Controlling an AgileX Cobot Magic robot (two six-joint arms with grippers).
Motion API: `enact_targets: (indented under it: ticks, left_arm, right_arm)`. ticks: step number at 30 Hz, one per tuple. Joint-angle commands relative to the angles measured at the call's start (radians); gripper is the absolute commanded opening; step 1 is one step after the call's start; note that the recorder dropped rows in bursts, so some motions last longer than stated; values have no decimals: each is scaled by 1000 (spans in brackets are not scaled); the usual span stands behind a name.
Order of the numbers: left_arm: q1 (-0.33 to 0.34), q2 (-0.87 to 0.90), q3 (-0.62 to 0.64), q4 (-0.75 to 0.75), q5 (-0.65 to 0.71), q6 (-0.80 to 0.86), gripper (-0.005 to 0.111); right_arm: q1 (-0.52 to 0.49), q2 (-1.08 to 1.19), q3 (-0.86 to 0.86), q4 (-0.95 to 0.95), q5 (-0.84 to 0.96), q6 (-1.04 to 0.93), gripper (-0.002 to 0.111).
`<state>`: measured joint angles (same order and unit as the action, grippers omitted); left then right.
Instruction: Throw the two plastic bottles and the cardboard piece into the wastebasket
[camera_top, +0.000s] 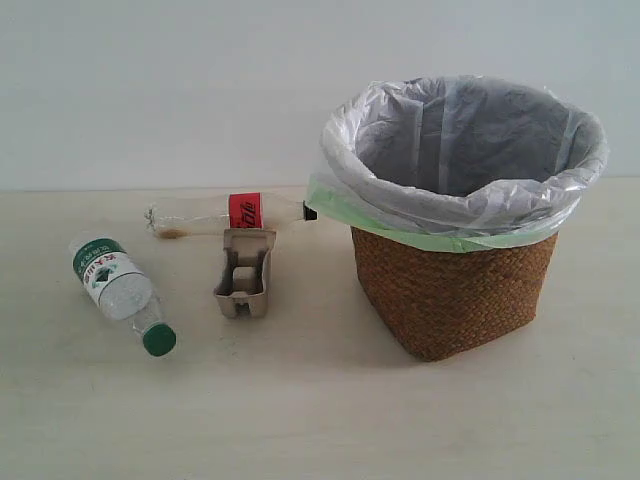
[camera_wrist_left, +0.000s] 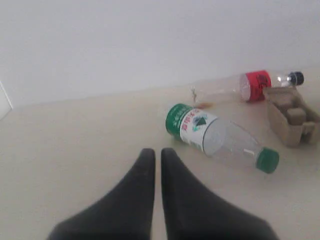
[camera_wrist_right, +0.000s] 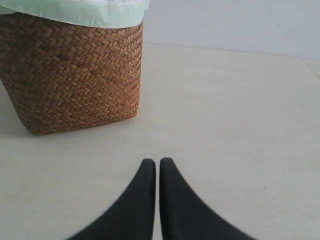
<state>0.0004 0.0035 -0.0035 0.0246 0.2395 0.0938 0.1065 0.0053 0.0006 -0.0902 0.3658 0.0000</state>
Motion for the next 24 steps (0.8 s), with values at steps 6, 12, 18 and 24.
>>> enact_targets:
  ticks: [6, 12, 18, 24]
  left_arm:
    - [2, -3, 3, -87, -239, -57, 4]
    - [2, -3, 3, -188, -492, -382, 4]
    - [2, -3, 3, -184, -676, -509, 4]
    - [2, 24, -88, -178, -630, -569, 4]
  right_arm:
    - [-5, -5, -1, -1, -4, 0, 0]
    - [-5, -5, -1, -1, -4, 0, 0]
    - [-5, -5, -1, -1, -4, 0, 0]
    - [-5, -5, -1, -1, -4, 0, 0]
